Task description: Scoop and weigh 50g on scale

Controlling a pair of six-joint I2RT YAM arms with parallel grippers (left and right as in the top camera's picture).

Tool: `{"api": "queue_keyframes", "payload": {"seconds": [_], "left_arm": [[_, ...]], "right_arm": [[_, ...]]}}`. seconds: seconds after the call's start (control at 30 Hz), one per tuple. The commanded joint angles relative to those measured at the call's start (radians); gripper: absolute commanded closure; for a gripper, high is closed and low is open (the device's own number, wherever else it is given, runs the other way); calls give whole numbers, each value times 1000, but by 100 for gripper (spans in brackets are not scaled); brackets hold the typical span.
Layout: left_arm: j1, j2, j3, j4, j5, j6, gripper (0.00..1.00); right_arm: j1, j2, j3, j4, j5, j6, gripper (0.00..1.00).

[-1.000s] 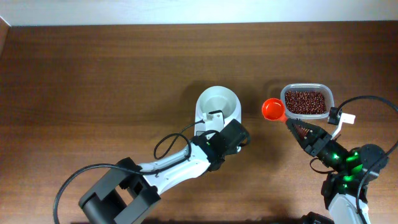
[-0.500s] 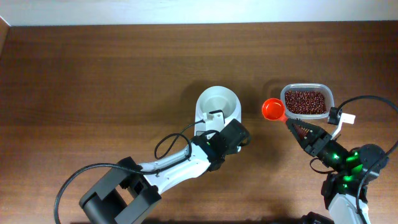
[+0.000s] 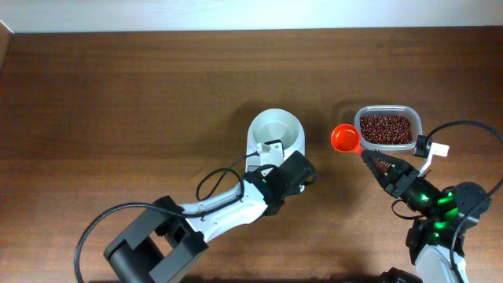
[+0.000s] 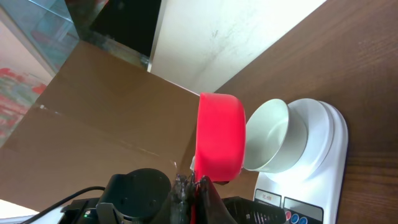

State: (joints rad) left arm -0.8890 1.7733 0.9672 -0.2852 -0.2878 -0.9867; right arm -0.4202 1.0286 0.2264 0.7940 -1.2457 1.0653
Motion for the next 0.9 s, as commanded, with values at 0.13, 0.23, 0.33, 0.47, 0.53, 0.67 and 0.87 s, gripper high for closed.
{"api": "queue_keyframes", "payload": {"seconds": [0.13,0.23,0.33,0.47,0.53,0.67,0.87], "left_arm": [[-1,13,13,4,8,4,100],[-1,13,13,4,8,4,100],[-1,13,13,3,11,4,100],[-1,26,13,6,21,3,100],[-1,37,13,7,23,-19,100],[0,44,13,9,22,-23,100],[0,44,13,8,9,-22,100]], "right_arm": [[-8,1,8,7,9,-19,96],[-8,1,8,7,9,-19,96],[-8,1,8,7,10,-19,96],[-8,1,8,7,10,-19,96],[-8,1,8,7,9,-19,96],[-8,1,8,7,10,-19,96],[-8,1,8,7,9,-19,96]]}}
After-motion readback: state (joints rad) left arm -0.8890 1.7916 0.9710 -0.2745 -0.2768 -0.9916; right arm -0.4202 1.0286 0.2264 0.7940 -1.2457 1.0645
